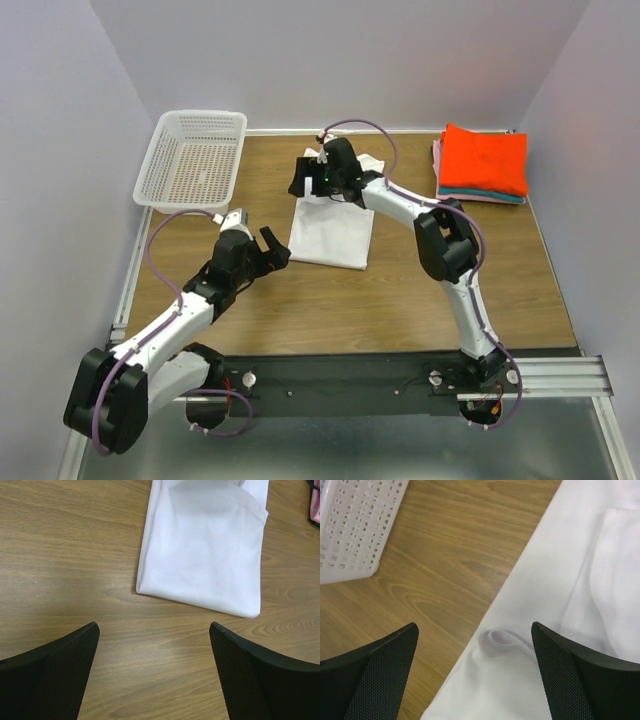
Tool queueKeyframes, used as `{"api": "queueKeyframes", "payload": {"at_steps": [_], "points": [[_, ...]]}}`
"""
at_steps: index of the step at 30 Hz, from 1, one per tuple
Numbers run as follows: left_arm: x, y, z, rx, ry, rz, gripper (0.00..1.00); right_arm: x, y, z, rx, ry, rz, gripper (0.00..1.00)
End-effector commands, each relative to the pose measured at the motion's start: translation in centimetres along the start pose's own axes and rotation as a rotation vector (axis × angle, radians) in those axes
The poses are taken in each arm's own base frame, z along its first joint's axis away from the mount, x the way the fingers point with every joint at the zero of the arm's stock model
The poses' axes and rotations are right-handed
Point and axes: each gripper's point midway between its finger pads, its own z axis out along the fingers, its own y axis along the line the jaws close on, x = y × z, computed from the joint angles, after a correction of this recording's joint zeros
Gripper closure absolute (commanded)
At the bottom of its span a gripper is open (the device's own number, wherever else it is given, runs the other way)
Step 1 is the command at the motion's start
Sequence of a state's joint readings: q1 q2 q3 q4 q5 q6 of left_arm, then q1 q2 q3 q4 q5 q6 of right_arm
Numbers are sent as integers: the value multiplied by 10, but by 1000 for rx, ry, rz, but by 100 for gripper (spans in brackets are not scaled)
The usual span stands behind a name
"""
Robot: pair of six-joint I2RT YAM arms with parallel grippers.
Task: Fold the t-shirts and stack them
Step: Fold the tshirt
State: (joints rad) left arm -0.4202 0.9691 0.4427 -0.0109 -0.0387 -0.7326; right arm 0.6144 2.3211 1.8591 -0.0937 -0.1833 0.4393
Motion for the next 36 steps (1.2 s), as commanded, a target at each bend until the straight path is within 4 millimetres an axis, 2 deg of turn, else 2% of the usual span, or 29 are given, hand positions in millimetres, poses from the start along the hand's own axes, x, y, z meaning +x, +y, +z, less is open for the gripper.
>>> {"api": "queueKeyframes", "payload": {"at_steps": [1,2,4,5,6,8,11,12,15,16,17,19,22,26,29,30,33,36], "points": [[-1,1,11,-2,-10,-10,2,-21,-10,-24,69,-55,-48,0],[0,1,14,2,-1,-4,2,-19,-10,-43,85,-55,-53,0],[2,-1,24,5,16,-2,2,-13,-17,-63,134,-53,-44,0],[2,0,28,3,21,4,2,-23,-8,-90,130,-87,-37,0],[6,3,35,-12,41,5,2,11,-23,-98,172,-26,-18,0],[5,2,46,-15,52,11,9,39,-33,-132,209,-1,27,0],[8,-3,55,3,82,16,18,62,-44,-160,265,1,96,0],[10,-2,60,1,92,17,25,77,-48,-174,276,13,117,0],[16,-2,67,12,116,20,34,100,-49,-187,276,41,176,0],[16,-2,70,11,118,21,37,101,-48,-193,275,32,199,0],[19,2,73,-4,129,22,39,114,-52,-195,280,58,209,0],[20,1,76,-4,137,24,44,119,-51,-199,273,67,218,0],[24,6,80,-19,152,25,44,125,-52,-205,275,68,230,0],[30,12,86,-44,172,23,52,136,-57,-205,290,92,236,0],[31,15,90,-60,177,21,54,145,-51,-203,254,133,237,0],[29,14,92,-59,176,20,61,149,-52,-202,254,146,228,0],[34,17,96,-65,194,19,70,155,-54,-201,251,167,217,0],[37,18,99,-62,210,25,89,162,-53,-202,235,193,194,1]]}}
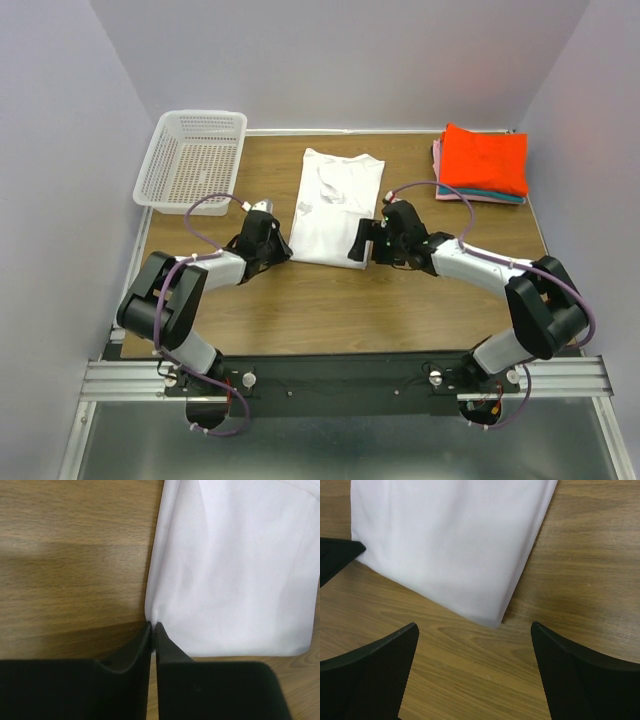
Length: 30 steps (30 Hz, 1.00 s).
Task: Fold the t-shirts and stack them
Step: Fold the tshirt
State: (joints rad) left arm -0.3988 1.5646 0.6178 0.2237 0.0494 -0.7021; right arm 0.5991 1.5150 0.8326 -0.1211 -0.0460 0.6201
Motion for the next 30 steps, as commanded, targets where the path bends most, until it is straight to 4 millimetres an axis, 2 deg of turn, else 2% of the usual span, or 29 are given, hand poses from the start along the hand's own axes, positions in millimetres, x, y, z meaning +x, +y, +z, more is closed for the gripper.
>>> {"api": "queueKeyframes", "payload": {"at_steps": [1,6,8,12,13,19,21,23,24,25,27,28,30], "points": [[3,3,5,-4,21,8,100,19,-7,3,-6,60,-32,2],[5,5,4,-7,21,10,100,31,-8,12,-11,117,-42,8],[6,5,3,-5,22,11,100,33,-7,16,-21,134,-47,21],[6,6,1,-7,19,7,100,36,-9,27,-10,160,-50,30],[7,6,1,-8,20,5,100,36,-10,28,-5,162,-48,36],[8,8,-1,-9,17,-1,100,40,-12,31,6,173,-41,52],[7,7,-2,-7,13,-2,100,40,-15,33,19,170,-35,62],[7,7,-3,-6,12,-2,100,42,-18,36,34,177,-27,80],[8,7,-3,-6,12,-4,100,44,-19,36,36,182,-23,83],[8,6,-4,-2,13,-5,100,48,-20,36,33,194,-17,90],[6,3,-9,10,5,-10,100,54,-18,33,18,211,-13,93],[9,5,-11,9,8,-14,100,56,-17,31,9,216,-12,99],[5,2,-21,25,-18,-20,100,59,-15,21,-11,215,-11,99]]}}
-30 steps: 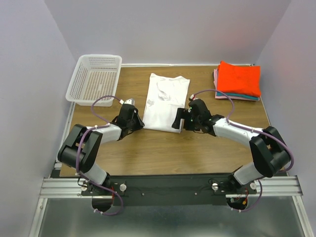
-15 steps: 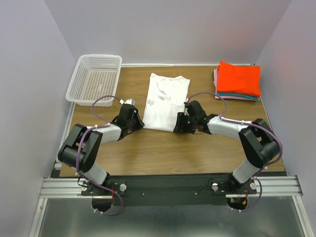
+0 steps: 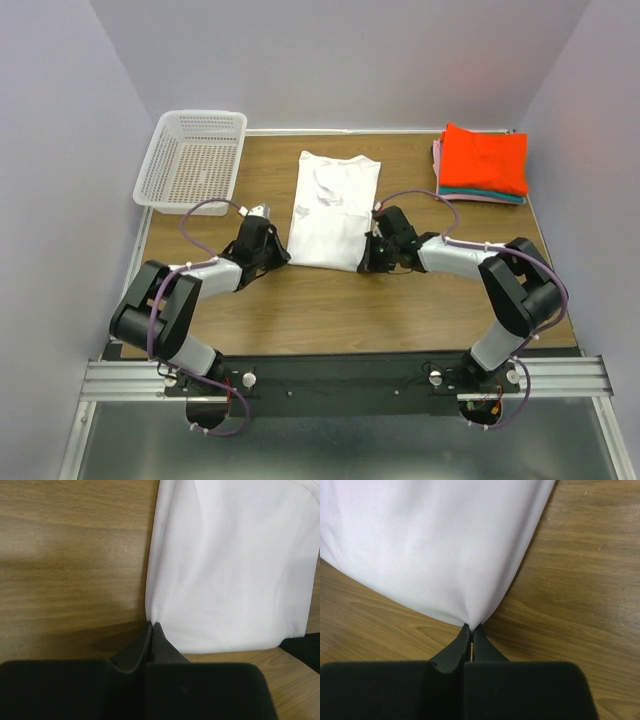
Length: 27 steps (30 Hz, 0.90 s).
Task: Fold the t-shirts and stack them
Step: Fold the tshirt
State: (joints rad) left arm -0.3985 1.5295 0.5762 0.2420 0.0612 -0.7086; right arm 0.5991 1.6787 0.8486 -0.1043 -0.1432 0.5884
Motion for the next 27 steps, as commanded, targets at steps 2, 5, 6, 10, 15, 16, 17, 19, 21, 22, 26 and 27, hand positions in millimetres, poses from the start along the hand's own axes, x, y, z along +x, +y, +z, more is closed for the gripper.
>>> {"api": "queueKeyframes", "payload": {"at_steps": [2,5,6,10,15,16,17,19,21,22,26,27], "points": [[8,6,-22,1,-14,-21,100,27,3,-15,-46,62,10,99],[9,8,-41,7,-43,-41,100,47,22,-33,-152,114,2,99],[3,3,-52,29,-72,-48,100,49,31,-41,-194,115,-4,99],[6,-1,-80,69,-114,-89,100,81,65,-68,-351,205,-49,99],[-14,-8,-126,113,-253,-140,100,87,102,-112,-542,242,-59,99],[-19,-9,-133,120,-280,-139,100,85,105,-118,-563,238,-60,99],[-30,-10,-141,113,-326,-145,100,87,110,-124,-582,244,-56,99],[-46,-12,-162,104,-398,-163,100,88,119,-140,-645,259,-61,99],[-54,-12,-173,92,-429,-166,100,85,127,-153,-687,251,-70,99],[-57,-13,-176,88,-439,-168,100,85,128,-156,-699,253,-71,99],[-74,-22,-183,96,-475,-161,100,81,137,-168,-738,253,-78,99],[-77,-24,-180,92,-472,-155,100,78,138,-168,-736,242,-77,99]]}}
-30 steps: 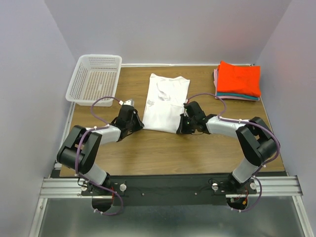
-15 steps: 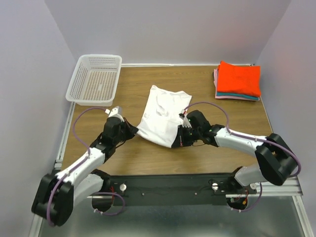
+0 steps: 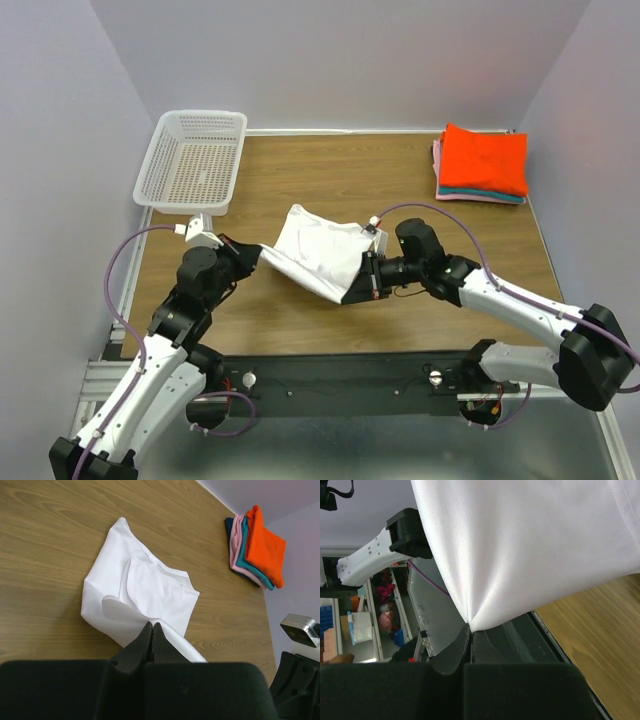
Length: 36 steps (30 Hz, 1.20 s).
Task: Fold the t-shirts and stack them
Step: Fold the tshirt
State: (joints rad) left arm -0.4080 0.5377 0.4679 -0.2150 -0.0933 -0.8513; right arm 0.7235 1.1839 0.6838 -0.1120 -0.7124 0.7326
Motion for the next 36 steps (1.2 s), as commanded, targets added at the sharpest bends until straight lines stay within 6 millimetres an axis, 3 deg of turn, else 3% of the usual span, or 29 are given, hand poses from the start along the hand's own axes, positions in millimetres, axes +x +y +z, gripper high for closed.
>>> {"api": "queueKeyframes", "payload": {"at_steps": [1,4,8,16,22,29,34,36], "points": [[-21,6,7,-81,-69,12,100,4,21,-6,-60,40,14,99],[-30,-1,18,-87,-85,26,100,-2,21,-5,-53,26,15,99],[-44,-7,32,-122,-97,52,100,-17,7,-3,10,-26,30,99],[-47,-13,67,-141,-79,85,100,-46,-9,-9,41,-84,58,99],[-59,-23,92,-158,-88,105,100,-70,-38,-21,51,-114,138,99],[-59,-27,130,-177,-55,133,100,-99,-62,-29,70,-153,185,99],[-46,-19,168,-210,18,168,100,-116,-79,-34,81,-174,232,99],[-50,-25,181,-201,22,170,100,-123,-88,-37,92,-188,247,99]]}}
